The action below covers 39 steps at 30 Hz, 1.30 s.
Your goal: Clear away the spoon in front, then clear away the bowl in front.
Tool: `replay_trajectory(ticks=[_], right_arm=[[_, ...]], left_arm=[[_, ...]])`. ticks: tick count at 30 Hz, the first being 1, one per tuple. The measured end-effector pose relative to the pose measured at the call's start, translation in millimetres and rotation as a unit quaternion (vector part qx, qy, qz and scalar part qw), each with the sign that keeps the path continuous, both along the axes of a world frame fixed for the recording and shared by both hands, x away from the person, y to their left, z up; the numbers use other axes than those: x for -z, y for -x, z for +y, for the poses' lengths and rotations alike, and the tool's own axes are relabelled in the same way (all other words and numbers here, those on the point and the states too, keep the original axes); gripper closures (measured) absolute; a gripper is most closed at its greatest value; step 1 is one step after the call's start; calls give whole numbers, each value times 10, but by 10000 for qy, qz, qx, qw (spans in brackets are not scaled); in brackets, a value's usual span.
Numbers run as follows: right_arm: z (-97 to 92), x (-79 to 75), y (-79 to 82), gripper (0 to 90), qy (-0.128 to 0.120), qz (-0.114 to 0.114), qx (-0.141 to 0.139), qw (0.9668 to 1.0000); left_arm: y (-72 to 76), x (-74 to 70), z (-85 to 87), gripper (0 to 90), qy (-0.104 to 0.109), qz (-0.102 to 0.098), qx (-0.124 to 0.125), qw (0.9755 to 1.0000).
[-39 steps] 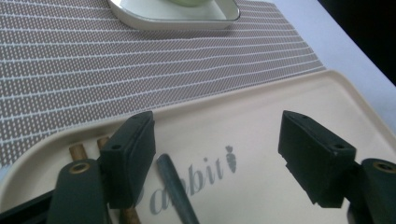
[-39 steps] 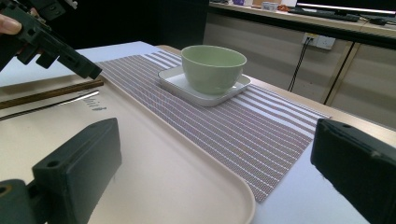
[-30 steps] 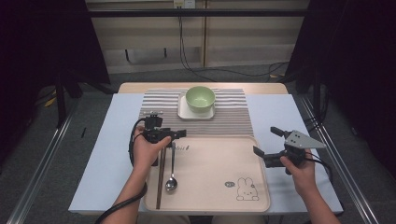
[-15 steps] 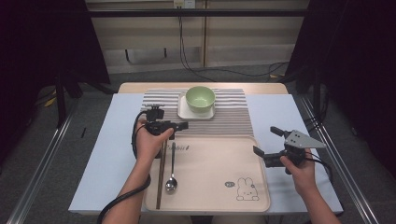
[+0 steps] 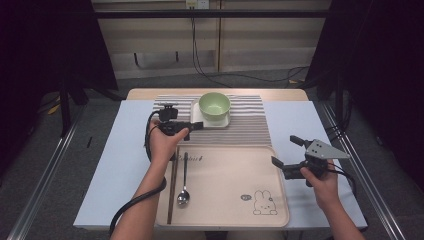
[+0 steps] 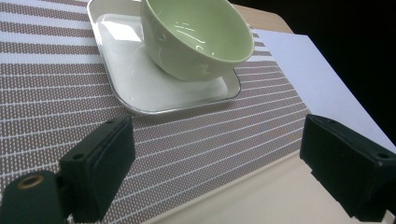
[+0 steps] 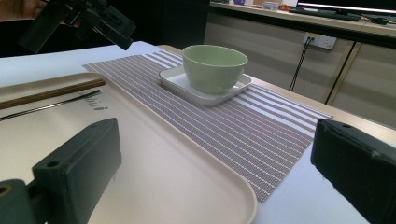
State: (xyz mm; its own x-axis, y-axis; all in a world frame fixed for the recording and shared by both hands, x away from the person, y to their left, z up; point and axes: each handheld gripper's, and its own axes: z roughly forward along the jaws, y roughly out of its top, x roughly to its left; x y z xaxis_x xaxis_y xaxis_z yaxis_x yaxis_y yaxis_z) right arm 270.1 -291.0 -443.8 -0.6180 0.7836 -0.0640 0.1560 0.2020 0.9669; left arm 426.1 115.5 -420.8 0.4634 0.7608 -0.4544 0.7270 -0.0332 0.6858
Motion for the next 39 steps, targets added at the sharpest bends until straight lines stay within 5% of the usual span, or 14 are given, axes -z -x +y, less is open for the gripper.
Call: replay_trajectory(ticks=[17, 39], right_arm=[[-4, 2, -4, 15, 30, 4, 5, 10000], [-1, -1, 0, 15, 7, -14, 4, 10000]], left_arm=[[-226, -21, -80, 76, 8, 56, -171, 9998], [-561, 13, -258, 31, 392, 183, -497, 9978]])
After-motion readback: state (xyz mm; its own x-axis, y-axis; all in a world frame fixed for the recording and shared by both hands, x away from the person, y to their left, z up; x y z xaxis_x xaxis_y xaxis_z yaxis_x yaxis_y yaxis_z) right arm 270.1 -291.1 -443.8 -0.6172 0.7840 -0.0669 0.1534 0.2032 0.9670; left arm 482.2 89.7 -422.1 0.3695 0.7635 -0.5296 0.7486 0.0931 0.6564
